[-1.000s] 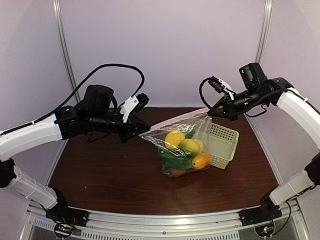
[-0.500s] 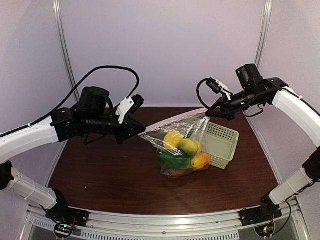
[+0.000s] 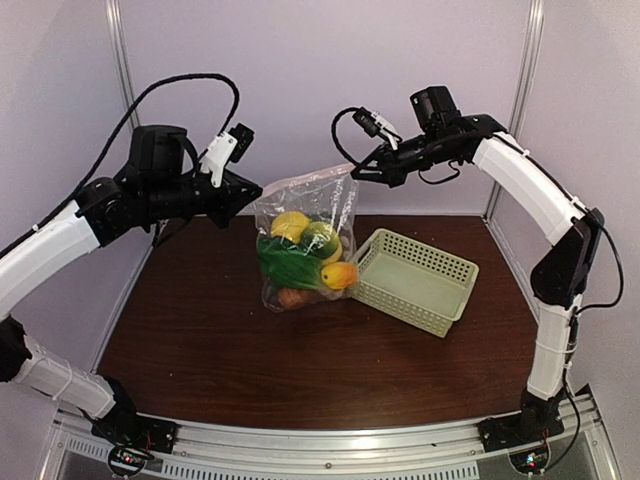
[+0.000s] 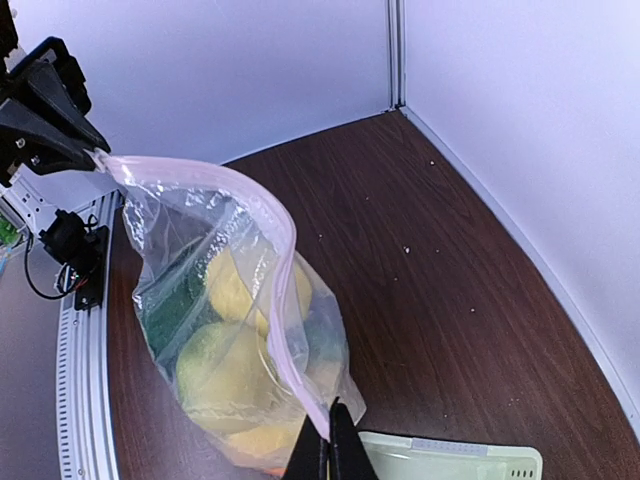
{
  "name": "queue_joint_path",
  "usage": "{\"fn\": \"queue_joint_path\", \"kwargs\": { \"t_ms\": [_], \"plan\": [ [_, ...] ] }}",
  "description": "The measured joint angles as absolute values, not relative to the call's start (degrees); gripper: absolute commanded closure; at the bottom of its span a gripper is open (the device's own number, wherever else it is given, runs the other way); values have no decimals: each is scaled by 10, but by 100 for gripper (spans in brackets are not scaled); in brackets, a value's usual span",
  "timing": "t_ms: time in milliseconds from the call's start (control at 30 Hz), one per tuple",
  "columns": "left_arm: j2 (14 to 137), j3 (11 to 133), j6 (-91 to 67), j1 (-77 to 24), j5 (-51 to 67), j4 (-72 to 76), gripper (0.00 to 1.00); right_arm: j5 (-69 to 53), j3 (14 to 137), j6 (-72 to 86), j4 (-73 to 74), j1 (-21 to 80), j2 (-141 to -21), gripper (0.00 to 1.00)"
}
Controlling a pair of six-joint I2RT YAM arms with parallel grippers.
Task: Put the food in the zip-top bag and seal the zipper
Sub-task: Place the zipper food storage bag at the center of the board, then reset both arms
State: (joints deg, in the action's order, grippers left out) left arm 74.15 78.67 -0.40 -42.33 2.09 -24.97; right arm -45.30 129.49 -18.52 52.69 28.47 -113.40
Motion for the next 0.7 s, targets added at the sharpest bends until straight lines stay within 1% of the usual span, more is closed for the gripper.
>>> {"fn": "queue_joint_path", "kwargs": {
  "t_ms": [33,67,100,167,233,267,333,433,500,567,633,667,700],
  "plan": [
    [738,794,-3,-423,21,-247,100,-458,1286,-179,517,286,-1131,92],
    [732,794,-1,-423,23,-245,97,-465,1266,-176,502,286,-1122,90],
    [725,790,-1,-423,28,-244,91,-470,1237,-174,486,286,-1110,86],
    [708,763,-3,-423,50,-241,74,-481,1167,-176,462,287,-1082,74],
    [689,718,-11,-423,90,-242,62,-493,1092,-188,452,289,-1059,62],
    [682,695,-16,-423,110,-243,57,-499,1063,-197,456,292,-1054,58],
    [673,652,-27,-424,146,-249,47,-511,1023,-220,477,299,-1053,54],
    [658,611,-38,-425,167,-258,31,-520,985,-272,539,305,-1053,48],
    [643,604,-40,-425,164,-261,24,-519,974,-296,566,307,-1043,45],
    [625,604,-44,-425,142,-251,21,-516,959,-306,578,299,-1015,42],
    [614,606,-45,-425,95,-237,18,-513,950,-304,581,279,-978,40],
    [615,609,-46,-425,65,-232,14,-512,946,-300,575,262,-955,39],
    [621,614,-48,-425,30,-226,4,-510,938,-293,562,240,-930,37]
  ]
}}
